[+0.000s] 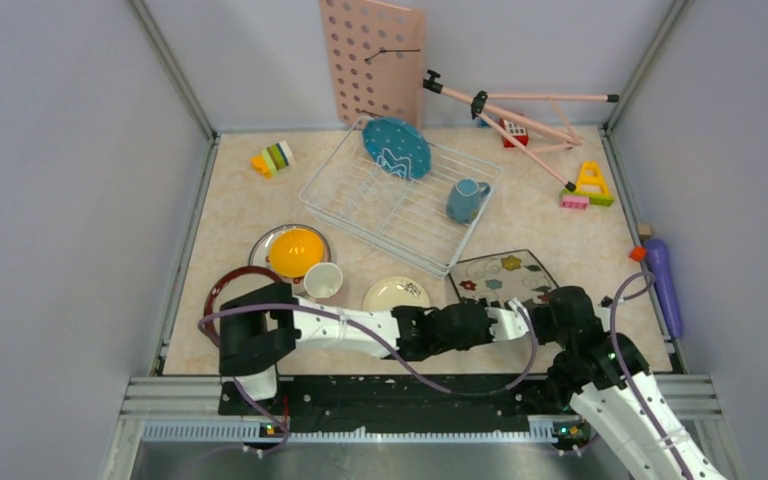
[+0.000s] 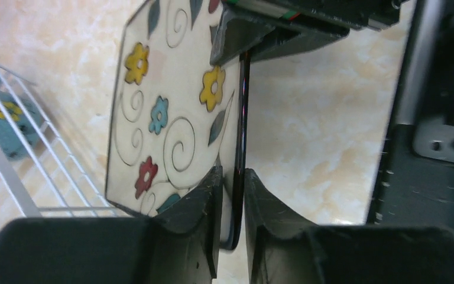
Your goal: Load the mixed dishes into the dish rack
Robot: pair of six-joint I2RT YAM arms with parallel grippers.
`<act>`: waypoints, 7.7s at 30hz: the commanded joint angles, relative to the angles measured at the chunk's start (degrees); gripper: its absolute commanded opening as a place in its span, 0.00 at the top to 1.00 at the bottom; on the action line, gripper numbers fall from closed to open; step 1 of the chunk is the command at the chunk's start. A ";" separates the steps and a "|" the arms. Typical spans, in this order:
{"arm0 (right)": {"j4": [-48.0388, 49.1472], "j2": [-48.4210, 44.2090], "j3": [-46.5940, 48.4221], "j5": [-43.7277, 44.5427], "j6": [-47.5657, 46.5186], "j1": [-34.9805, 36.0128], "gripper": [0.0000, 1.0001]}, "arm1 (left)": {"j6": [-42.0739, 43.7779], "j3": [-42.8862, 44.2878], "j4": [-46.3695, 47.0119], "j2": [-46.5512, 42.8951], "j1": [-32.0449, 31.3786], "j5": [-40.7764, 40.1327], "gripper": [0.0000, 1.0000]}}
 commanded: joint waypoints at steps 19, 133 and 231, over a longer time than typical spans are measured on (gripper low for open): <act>-2.12 11.09 37.52 25.75 -43.98 -0.26 1.00 | -26.45 -9.17 0.96 -27.77 14.75 28.60 0.38; 27.07 107.41 120.91 2.91 -139.16 17.51 1.00 | -32.37 -45.03 3.53 -66.44 27.29 -21.92 0.31; 45.14 93.88 82.00 -32.07 -113.96 2.32 1.00 | -31.84 -44.23 3.38 -63.31 27.27 -21.44 0.30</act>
